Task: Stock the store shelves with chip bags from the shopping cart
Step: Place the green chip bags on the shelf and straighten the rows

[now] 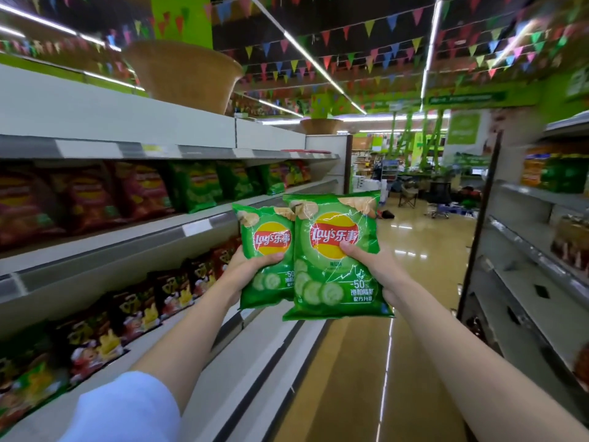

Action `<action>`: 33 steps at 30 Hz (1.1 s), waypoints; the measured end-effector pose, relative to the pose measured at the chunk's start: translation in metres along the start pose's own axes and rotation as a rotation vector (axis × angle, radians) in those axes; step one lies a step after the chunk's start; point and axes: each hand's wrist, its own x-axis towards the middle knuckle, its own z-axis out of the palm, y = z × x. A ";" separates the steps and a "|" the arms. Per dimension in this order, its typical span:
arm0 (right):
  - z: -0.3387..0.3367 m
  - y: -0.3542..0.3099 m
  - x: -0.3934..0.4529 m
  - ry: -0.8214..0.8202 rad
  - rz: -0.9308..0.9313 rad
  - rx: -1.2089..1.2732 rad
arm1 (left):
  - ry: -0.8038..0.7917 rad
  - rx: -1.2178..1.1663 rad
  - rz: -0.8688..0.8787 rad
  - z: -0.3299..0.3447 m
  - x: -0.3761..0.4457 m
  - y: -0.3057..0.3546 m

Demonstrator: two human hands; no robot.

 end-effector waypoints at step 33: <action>-0.173 0.045 0.512 0.012 -0.036 -0.012 | -0.014 0.019 -0.009 0.131 0.515 -0.109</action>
